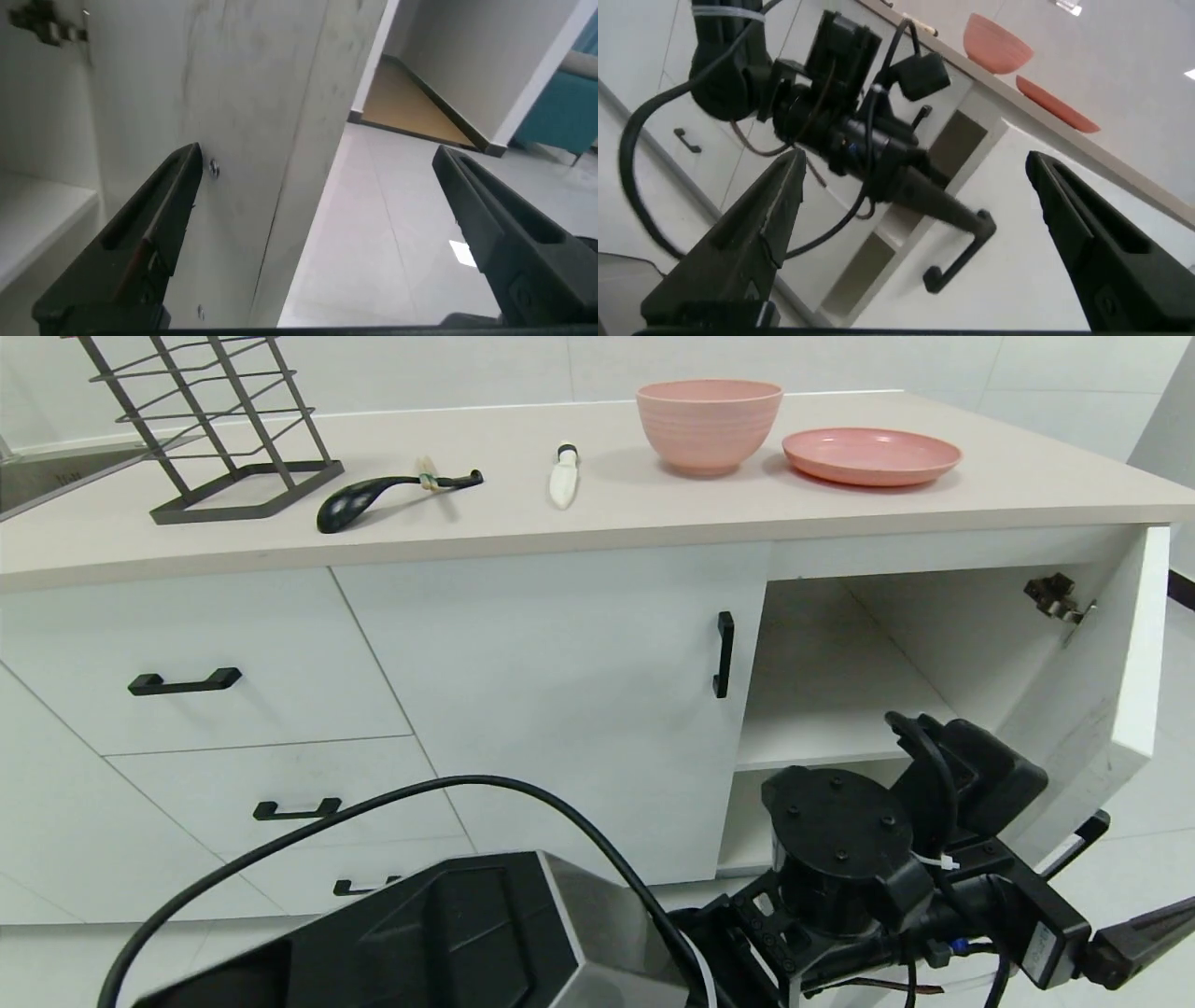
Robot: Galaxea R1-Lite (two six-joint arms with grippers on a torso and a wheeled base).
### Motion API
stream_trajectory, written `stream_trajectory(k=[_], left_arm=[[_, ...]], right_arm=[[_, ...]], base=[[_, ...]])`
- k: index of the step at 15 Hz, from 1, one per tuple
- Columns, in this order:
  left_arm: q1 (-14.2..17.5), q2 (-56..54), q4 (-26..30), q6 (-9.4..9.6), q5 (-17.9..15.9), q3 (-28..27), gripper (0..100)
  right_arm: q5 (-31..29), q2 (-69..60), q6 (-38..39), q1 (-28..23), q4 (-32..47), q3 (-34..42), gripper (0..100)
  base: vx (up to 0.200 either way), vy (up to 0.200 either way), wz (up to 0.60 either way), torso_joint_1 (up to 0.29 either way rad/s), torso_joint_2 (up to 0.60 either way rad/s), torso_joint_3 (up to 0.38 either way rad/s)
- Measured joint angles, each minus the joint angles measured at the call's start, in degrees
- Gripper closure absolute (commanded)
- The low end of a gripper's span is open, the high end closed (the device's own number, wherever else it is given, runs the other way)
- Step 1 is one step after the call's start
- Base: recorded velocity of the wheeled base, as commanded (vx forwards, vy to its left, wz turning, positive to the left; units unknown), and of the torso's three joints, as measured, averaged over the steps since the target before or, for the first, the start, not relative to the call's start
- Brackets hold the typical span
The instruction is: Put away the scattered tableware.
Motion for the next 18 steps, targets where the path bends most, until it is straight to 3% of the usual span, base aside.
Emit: stream_trajectory(k=[9,12,16,18], left_arm=[[-4.9,8.0,-0.9,-0.17,-0.1,-9.6,0],[-6.5,12.2,-0.1,-0.17,-1.1,-18.2,0],[-9.5,18.1,5.5,-0.13,-1.7,-31.5,0],[-12.0,20.3,4.8,-0.15,-3.9,-33.5,0]], right_arm=[[-2.6,0.1,-0.2,2.6,-1.3,0.0,0],[-2.6,0.9,-0.4,3.5,-3.0,-1.9,0],[-2.6,4.8,-0.4,3.6,-5.7,-11.5,0],[-2.6,8.0,-0.4,3.4,-9.8,-17.2,0]], base=[[0.000,0.000,0.00,0.000,0.00,0.000],[0.000,0.000,0.00,0.000,0.00,0.000],[0.000,0.000,0.00,0.000,0.00,0.000],[0.000,0.000,0.00,0.000,0.00,0.000]])
